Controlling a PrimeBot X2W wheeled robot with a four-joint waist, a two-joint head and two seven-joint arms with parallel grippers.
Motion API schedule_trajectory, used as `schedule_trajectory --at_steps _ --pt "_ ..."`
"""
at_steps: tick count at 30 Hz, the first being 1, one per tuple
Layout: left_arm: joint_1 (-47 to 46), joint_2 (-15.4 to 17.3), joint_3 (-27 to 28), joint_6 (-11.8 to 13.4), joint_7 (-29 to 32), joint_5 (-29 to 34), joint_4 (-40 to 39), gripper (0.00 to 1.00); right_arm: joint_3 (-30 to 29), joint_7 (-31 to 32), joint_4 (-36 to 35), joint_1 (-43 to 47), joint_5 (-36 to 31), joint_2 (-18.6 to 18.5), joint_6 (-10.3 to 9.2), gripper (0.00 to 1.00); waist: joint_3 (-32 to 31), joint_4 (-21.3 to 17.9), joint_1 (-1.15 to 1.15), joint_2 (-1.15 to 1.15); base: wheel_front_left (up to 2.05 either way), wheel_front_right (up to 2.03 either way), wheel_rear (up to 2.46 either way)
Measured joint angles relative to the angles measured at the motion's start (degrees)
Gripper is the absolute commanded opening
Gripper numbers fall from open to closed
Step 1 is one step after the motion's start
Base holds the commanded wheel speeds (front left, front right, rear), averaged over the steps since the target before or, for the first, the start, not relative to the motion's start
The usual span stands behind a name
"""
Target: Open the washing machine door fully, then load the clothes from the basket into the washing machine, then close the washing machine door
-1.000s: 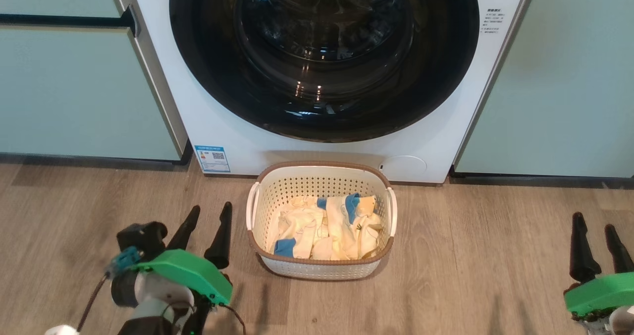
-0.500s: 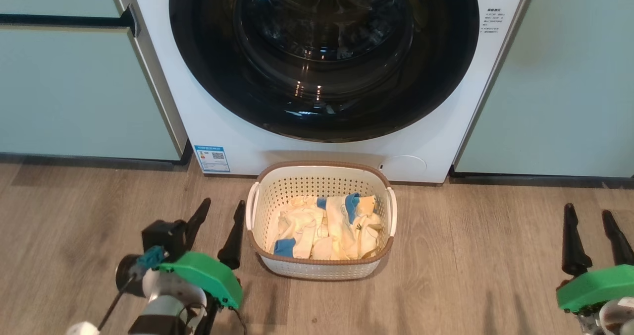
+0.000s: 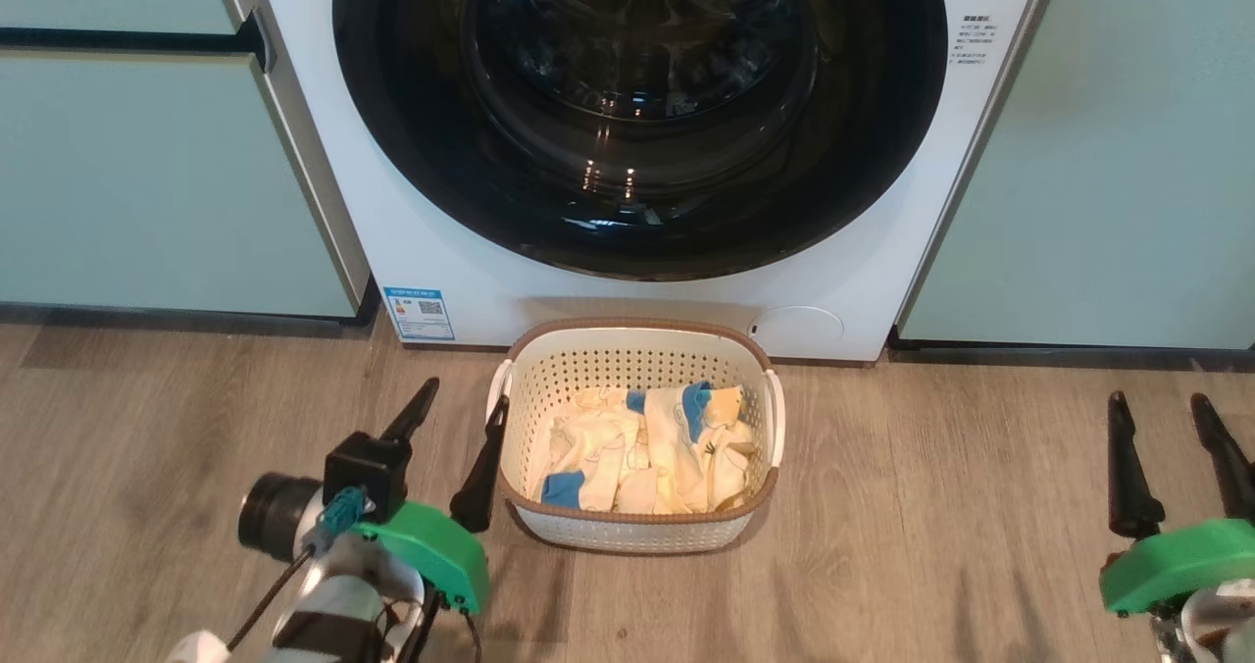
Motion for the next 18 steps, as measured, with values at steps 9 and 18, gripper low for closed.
schedule_trajectory --at_steps 9,18 --pt "-0.86 0.55 -0.81 0.7 -1.53 6.15 0.86 1.0 0.23 -1.57 0.21 -0.04 -6.06 -0.44 0.0 1.0 -0.06 -0.08 0.0 0.0 0.0 0.0 0.0" --pt "-1.65 0.52 -1.19 0.75 -1.93 6.59 1.92 1.0 -0.13 -1.79 0.2 -0.06 -6.53 -0.43 0.0 1.0 0.12 -0.1 0.0 0.0 0.0 0.0 0.0"
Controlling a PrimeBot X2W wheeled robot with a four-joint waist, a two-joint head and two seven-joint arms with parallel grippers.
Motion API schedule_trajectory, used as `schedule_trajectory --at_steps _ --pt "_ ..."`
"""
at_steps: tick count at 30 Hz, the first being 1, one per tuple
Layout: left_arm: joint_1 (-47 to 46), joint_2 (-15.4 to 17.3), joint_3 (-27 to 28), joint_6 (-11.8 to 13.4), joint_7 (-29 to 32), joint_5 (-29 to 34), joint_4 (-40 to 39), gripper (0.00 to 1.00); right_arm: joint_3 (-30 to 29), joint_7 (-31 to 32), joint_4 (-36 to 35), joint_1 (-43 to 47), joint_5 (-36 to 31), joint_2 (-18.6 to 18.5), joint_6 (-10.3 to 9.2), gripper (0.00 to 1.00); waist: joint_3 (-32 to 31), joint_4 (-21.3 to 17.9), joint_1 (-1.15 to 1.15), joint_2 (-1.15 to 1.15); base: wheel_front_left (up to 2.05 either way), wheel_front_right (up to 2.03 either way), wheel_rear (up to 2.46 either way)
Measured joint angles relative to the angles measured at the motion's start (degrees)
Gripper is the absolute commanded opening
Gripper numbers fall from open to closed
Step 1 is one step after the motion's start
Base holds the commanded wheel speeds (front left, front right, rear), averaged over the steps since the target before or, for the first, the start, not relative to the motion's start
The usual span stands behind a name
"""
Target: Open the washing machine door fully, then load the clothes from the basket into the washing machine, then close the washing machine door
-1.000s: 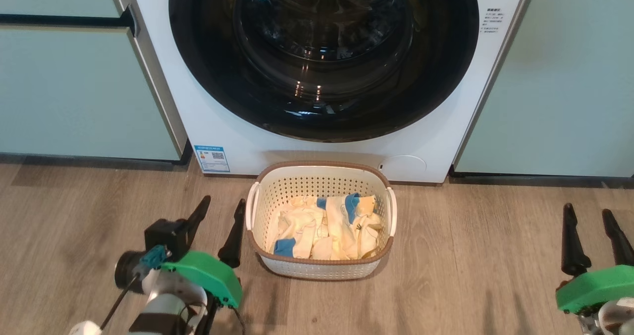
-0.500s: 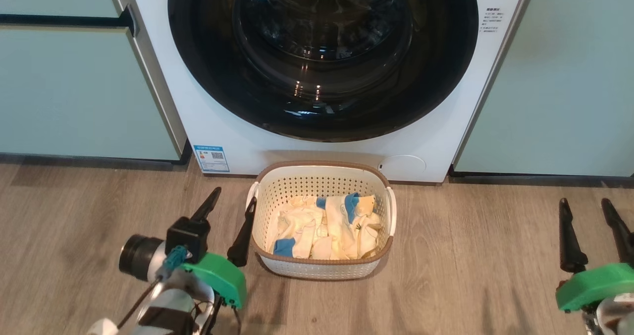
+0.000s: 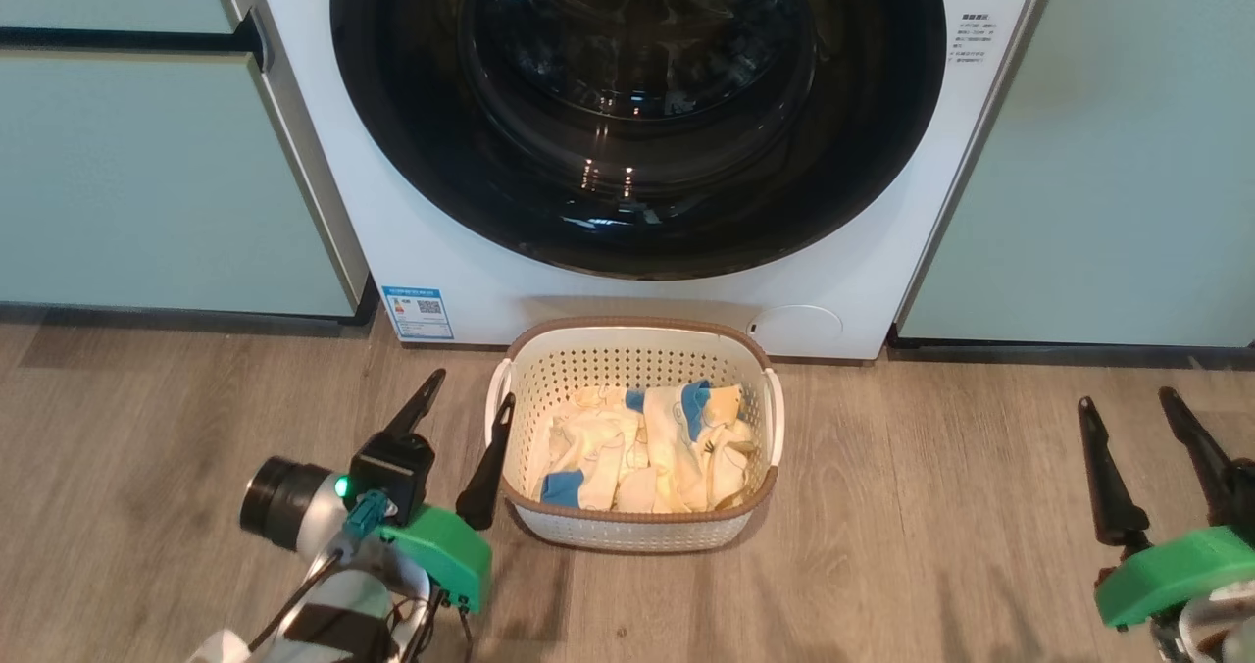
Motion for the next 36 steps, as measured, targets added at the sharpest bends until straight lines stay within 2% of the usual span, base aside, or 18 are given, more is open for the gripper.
schedule_trajectory --at_steps 11,22,36 --pt "0.0 -0.05 0.31 0.24 0.0 -0.02 1.01 1.0 -0.66 0.0 -0.09 0.01 0.34 0.37 0.0 1.0 0.09 -0.03 0.0 0.0 0.0 0.0 0.0" --pt "-0.04 -1.09 1.85 1.71 0.0 -2.03 3.08 1.0 -1.03 0.0 -0.08 0.01 0.86 0.55 0.0 1.0 -0.02 -0.05 0.0 0.0 0.0 0.0 0.0" --pt "-0.21 -1.31 3.03 1.76 0.0 -2.61 3.61 1.0 -2.08 0.0 -0.42 0.01 1.36 1.48 0.0 1.0 -0.18 -0.01 0.0 0.0 0.0 0.0 0.0"
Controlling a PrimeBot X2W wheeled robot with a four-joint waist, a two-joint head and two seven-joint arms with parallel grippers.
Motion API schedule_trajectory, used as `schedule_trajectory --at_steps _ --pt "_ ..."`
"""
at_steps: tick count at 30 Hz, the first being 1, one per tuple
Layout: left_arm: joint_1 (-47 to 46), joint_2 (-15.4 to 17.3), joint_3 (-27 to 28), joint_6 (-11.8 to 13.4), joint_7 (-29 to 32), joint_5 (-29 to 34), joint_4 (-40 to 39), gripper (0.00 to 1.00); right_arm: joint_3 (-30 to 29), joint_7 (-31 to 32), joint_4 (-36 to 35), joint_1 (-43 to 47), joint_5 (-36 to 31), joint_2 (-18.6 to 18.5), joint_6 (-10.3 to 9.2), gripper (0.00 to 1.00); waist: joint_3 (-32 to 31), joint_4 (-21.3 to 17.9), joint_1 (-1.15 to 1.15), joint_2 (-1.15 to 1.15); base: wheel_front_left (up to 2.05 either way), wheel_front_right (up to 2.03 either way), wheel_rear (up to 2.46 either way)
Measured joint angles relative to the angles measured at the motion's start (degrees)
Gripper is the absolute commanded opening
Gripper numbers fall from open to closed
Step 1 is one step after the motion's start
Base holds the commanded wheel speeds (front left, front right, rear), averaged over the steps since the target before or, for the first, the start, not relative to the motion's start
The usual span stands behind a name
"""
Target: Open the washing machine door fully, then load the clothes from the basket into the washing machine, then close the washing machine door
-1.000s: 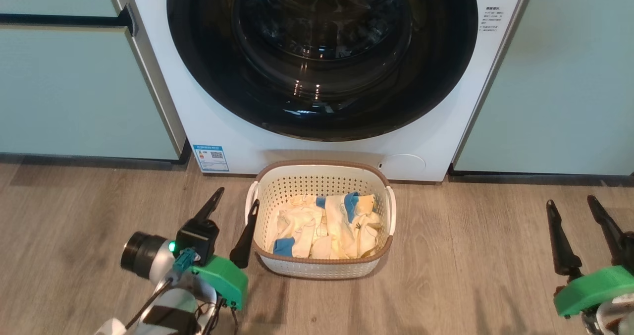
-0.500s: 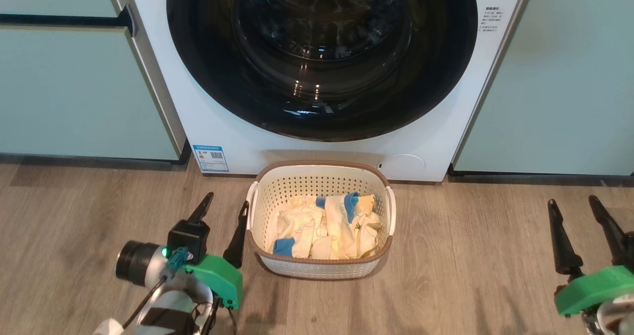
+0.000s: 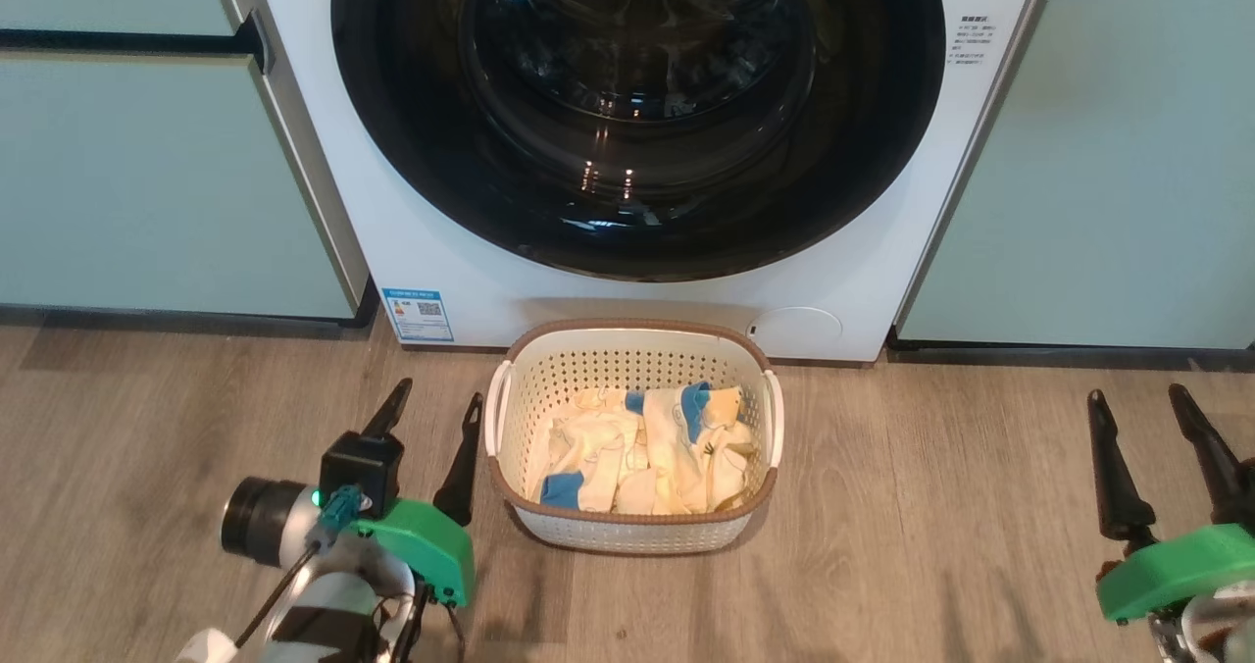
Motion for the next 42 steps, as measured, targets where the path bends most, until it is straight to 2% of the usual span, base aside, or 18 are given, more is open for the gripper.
schedule_trajectory --at_steps 11,32,42 --pt "-0.03 -0.01 -0.01 -0.01 0.0 -0.31 0.0 1.0 -0.48 0.0 -0.04 0.02 0.0 0.12 0.0 1.0 -0.15 -0.08 0.0 0.0 0.28 0.4 -0.68" --pt "-0.12 -0.38 0.07 -0.65 0.0 -0.31 -0.51 1.0 -0.93 0.0 -0.16 0.01 0.0 0.3 0.0 1.0 -0.07 -0.72 0.0 0.0 1.07 1.2 -2.27" --pt "-0.12 -0.74 0.12 -1.44 0.0 -0.31 -1.16 1.0 -1.64 0.0 -0.22 0.01 0.0 0.27 0.0 1.0 0.07 -0.9 0.0 0.0 0.54 0.54 -1.09"
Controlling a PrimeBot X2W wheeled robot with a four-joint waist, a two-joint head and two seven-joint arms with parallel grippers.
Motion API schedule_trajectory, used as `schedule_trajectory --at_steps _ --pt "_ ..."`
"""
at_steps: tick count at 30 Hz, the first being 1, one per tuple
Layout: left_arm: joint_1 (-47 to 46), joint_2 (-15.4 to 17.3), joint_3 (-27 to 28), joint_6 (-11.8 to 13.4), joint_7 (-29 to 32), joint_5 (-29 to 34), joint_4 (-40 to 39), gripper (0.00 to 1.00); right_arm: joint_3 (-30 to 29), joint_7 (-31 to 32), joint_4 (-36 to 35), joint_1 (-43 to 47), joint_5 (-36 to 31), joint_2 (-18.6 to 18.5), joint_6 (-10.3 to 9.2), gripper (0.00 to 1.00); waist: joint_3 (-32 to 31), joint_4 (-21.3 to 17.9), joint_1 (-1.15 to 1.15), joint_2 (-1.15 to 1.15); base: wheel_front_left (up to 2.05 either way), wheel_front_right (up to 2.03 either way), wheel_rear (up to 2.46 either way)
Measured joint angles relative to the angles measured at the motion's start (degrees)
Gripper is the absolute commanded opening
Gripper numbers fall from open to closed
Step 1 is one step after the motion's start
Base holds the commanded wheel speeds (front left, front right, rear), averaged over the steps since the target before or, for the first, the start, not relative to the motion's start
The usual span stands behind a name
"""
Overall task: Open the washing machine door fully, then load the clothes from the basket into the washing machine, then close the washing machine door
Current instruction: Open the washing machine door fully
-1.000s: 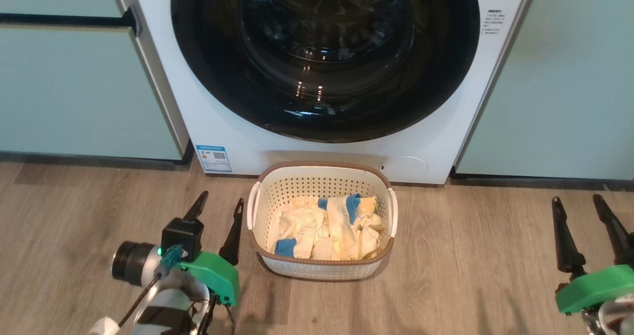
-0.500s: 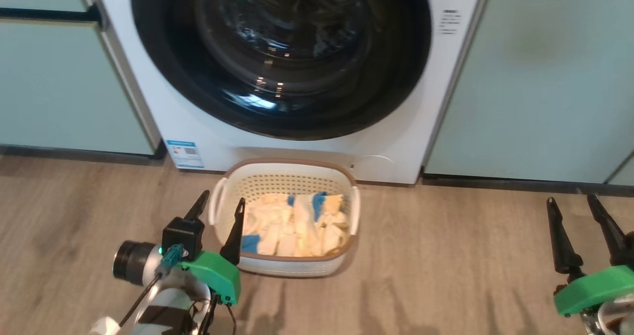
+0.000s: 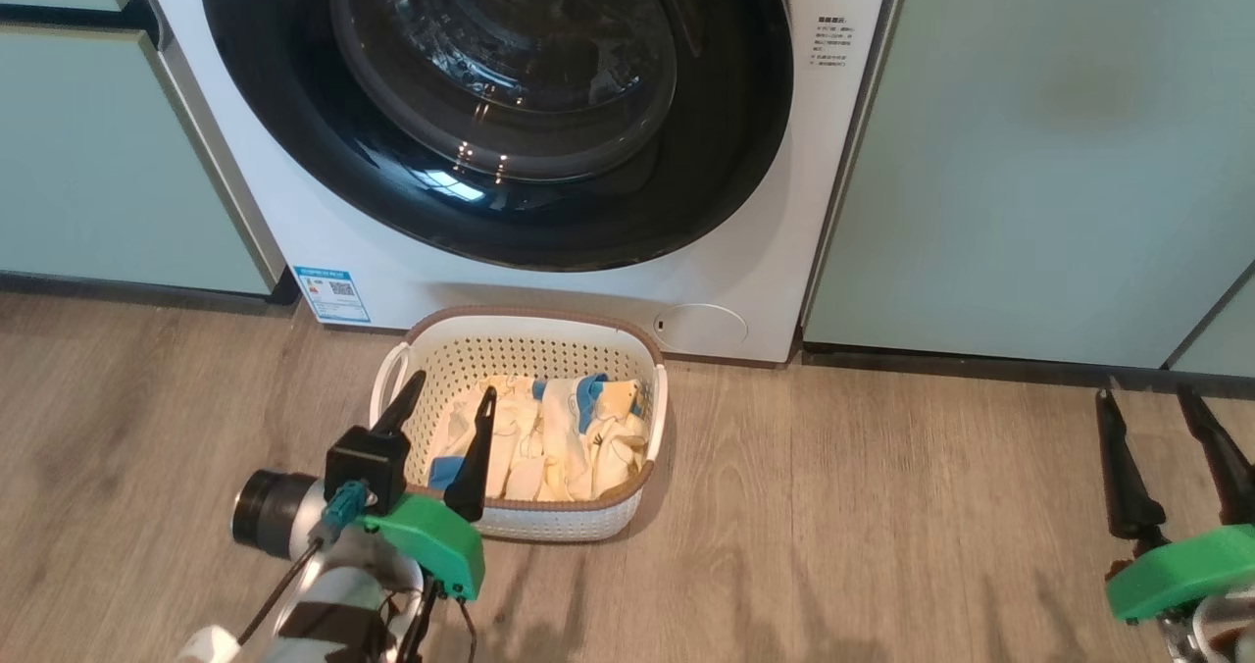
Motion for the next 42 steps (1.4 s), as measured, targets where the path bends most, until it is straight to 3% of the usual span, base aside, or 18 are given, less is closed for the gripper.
schedule_trajectory --at_steps 32,33,34,35,42 --pt "-0.03 -0.7 1.86 0.35 0.0 -0.51 0.45 1.0 -0.45 0.0 -0.04 -0.01 0.75 0.25 0.0 1.0 1.08 0.08 0.0 0.0 0.01 0.01 -0.02" --pt "-0.04 -0.77 1.87 0.35 0.0 -0.51 0.41 1.0 -0.51 0.0 -0.04 -0.01 0.88 0.25 0.0 0.68 1.22 0.1 0.0 0.0 0.0 0.0 0.0" --pt "-0.07 -0.82 1.88 0.35 0.0 -0.51 0.33 1.0 -0.59 0.0 -0.1 -0.01 1.07 0.25 0.0 0.18 1.41 0.13 0.0 0.0 0.0 0.0 0.0" --pt "-0.18 -0.88 1.89 0.35 0.0 -0.51 0.29 1.0 -0.67 0.0 -0.12 -0.01 1.09 0.25 0.01 0.0 1.62 0.17 0.0 0.0 0.0 0.0 0.0" --pt "-2.45 -1.15 1.93 0.36 0.0 -0.49 -0.75 1.0 -0.91 0.0 -0.07 -1.04 2.48 0.23 0.0 0.0 3.54 0.77 0.0 0.0 0.0 0.0 0.0"
